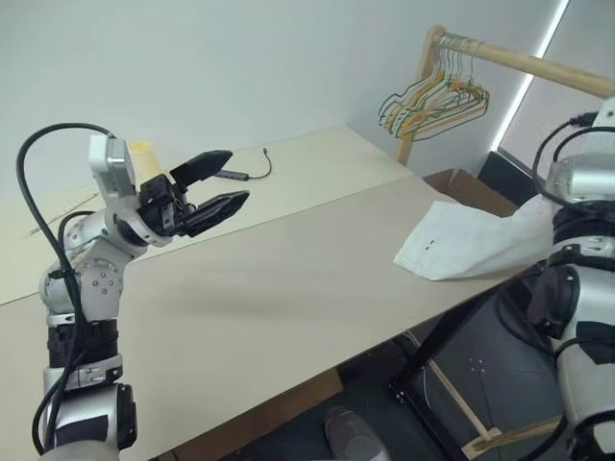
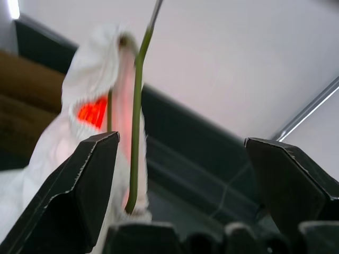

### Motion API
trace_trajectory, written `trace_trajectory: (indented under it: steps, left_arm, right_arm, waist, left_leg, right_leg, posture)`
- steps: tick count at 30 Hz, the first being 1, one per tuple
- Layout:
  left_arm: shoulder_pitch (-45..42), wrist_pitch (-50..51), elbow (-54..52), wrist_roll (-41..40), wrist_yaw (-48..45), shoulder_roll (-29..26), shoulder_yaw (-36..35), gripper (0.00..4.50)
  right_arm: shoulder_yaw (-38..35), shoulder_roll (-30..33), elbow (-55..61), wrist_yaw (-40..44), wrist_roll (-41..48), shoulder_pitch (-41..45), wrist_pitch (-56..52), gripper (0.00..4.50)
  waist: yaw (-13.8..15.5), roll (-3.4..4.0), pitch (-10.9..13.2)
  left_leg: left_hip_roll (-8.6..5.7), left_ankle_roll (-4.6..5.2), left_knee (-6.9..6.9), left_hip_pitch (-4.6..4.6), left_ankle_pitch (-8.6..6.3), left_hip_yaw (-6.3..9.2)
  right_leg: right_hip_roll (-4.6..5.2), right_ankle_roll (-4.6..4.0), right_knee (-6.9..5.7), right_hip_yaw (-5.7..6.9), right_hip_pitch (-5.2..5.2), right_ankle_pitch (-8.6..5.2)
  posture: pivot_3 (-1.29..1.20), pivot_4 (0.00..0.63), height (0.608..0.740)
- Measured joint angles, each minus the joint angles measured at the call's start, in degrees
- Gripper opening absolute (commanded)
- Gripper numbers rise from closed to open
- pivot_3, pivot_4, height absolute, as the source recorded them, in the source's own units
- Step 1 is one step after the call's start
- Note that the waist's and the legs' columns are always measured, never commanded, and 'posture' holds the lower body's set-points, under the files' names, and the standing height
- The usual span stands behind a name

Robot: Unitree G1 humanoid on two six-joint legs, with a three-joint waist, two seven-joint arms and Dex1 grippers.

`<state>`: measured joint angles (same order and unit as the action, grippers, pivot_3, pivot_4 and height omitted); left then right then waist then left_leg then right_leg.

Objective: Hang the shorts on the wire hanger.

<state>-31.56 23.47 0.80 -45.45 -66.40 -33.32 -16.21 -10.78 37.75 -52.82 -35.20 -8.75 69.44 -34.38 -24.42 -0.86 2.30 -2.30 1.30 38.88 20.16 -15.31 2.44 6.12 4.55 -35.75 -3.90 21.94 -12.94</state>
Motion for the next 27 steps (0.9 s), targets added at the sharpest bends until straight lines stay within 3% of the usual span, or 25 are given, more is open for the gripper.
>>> trace_trajectory:
  steps: [8, 16, 22, 27]
  left_arm:
    - [1.3, 0.2, -0.4, -0.2, -0.6, -0.7, -0.4, 4.50]
    - [15.6, -1.4, -2.9, 7.8, 3.0, -8.1, -1.5, 4.50]
    - [26.7, -1.9, -7.6, 11.4, 5.9, -9.1, -2.7, 4.50]
    - [34.7, -1.5, -13.3, 11.7, 9.5, -8.8, -4.3, 4.50]
  right_arm:
    - [14.7, -3.9, 17.4, 11.6, -8.4, -8.8, 8.7, 4.45]
    - [26.7, -10.1, 35.0, 37.5, -7.7, -21.7, 15.8, 4.45]
    - [30.2, -12.3, 47.5, 56.9, -0.5, -28.1, 16.8, 4.45]
    - [32.4, -12.3, 55.8, 66.2, 1.5, -33.2, 17.4, 4.45]
  waist:
    - [-0.5, 0.00, 0.0]
    - [0.7, 0.00, 0.0]
    - [4.8, -0.08, 0.0]
    - [9.4, -0.07, 0.1]
  left_leg:
    - [0.04, 0.00, 0.03, -0.06, 0.00, -0.01]
    - [0.08, -0.02, -0.01, 0.07, -0.01, 0.09]
    - [0.11, -0.13, -0.01, 0.09, -0.09, 0.19]
    - [0.16, -0.20, -0.04, 0.12, -0.13, 0.23]
  right_leg:
    - [-0.07, 0.08, -0.08, -0.08, 0.03, 0.03]
    - [-0.11, -0.21, -0.13, -0.06, 0.28, 0.20]
    - [-0.13, -0.23, -0.11, 0.01, 0.38, 0.21]
    - [-0.13, -0.33, -0.10, 0.07, 0.49, 0.18]
  posture:
    - [-0.29, 0.000, 0.740]
    - [-0.23, 0.000, 0.740]
    - [-0.17, 0.000, 0.740]
    - [-0.12, 0.000, 0.740]
